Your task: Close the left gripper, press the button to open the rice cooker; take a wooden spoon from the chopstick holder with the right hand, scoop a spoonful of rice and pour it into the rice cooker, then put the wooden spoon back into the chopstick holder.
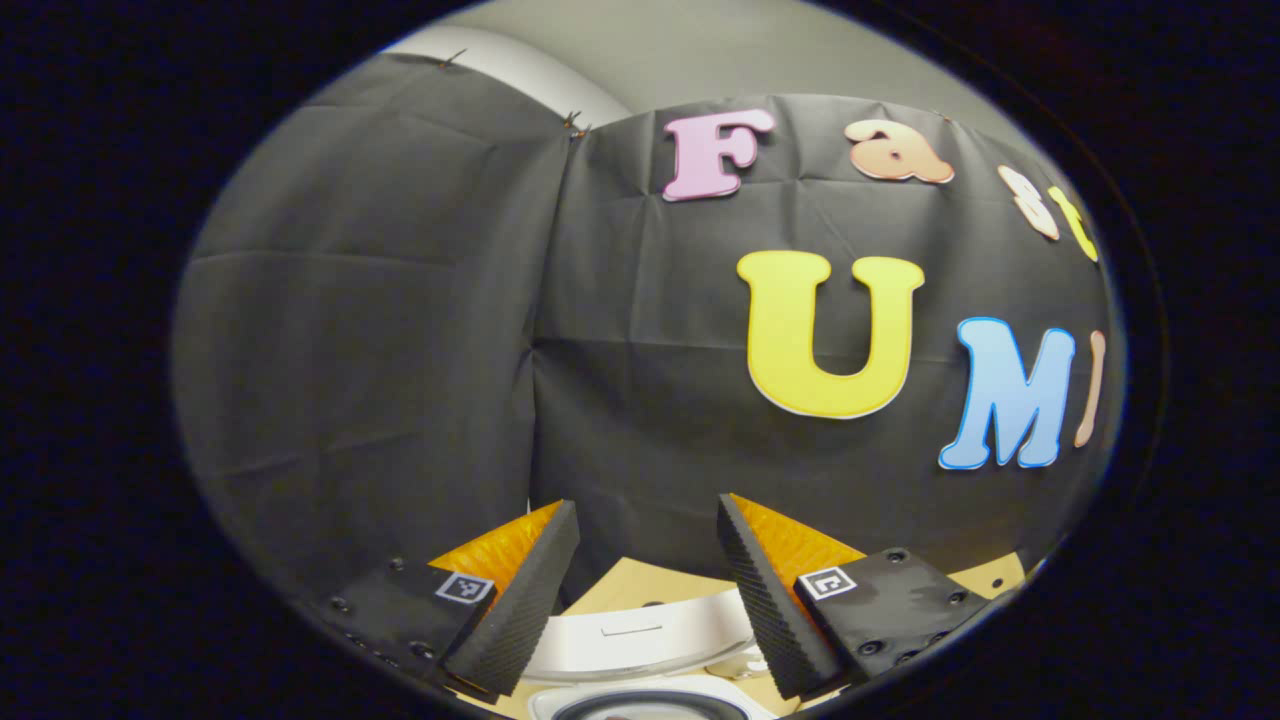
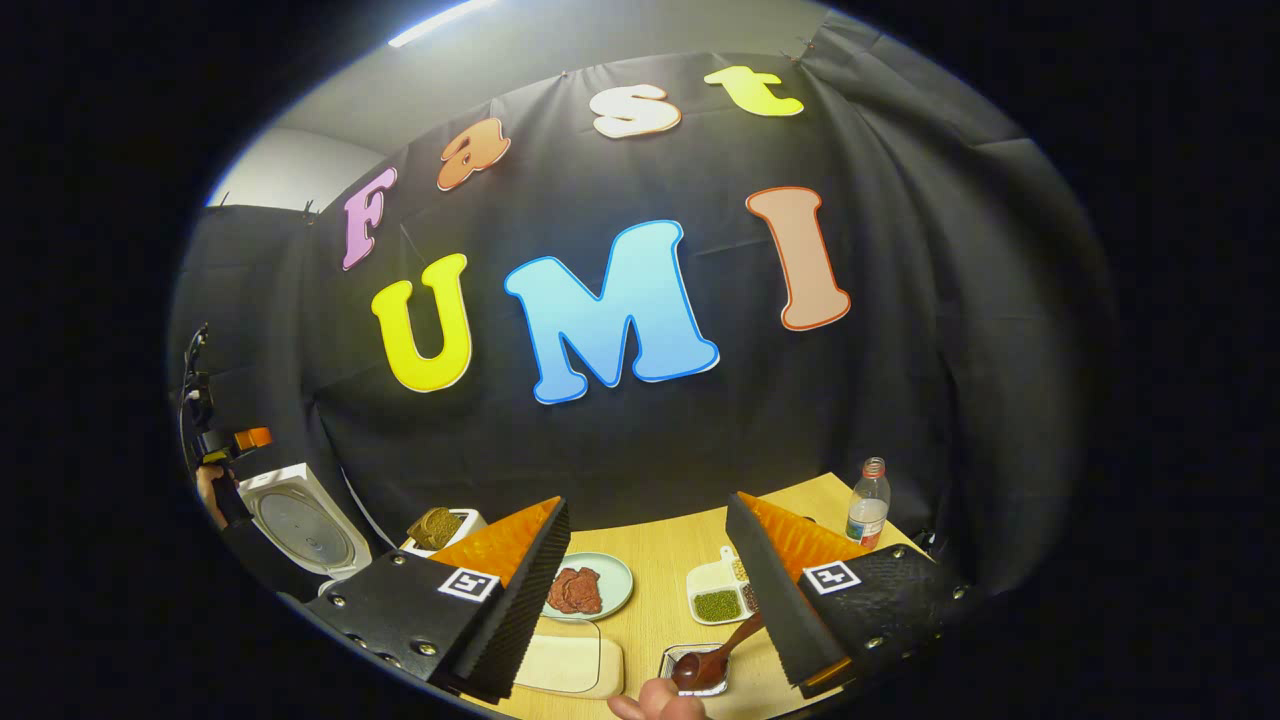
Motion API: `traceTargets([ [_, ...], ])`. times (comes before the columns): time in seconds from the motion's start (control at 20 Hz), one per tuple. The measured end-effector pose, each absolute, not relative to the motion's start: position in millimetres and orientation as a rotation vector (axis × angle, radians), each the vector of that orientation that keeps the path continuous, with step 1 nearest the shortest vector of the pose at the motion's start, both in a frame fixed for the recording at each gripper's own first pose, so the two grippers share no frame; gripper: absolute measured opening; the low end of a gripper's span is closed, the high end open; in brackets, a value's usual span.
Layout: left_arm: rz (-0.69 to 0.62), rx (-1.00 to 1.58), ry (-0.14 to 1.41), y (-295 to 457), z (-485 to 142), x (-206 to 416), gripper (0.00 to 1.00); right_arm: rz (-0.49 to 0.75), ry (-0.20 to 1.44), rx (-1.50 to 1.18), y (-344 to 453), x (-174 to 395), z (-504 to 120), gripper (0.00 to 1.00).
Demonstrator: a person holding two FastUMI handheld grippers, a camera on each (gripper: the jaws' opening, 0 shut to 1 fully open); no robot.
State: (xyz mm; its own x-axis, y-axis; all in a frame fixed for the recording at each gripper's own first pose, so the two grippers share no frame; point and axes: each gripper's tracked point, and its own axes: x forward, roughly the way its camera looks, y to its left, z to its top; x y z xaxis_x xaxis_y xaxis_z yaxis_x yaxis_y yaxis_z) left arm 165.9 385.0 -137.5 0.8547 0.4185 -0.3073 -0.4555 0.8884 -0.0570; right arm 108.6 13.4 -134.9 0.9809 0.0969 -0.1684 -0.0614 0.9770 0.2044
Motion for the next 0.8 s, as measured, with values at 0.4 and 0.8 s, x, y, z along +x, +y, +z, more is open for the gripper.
traceTargets([
  [0.4,0.491,-0.092,0.416,393.5,-182.6,164.3,0.96,0.115,0.192,0.226,25.5,113.7,-133.8,0.95],
  [0.8,0.487,-0.063,0.366,351.4,-177.5,123.3,0.97,0.139,0.216,0.246,31.8,109.8,-141.0,0.95],
])
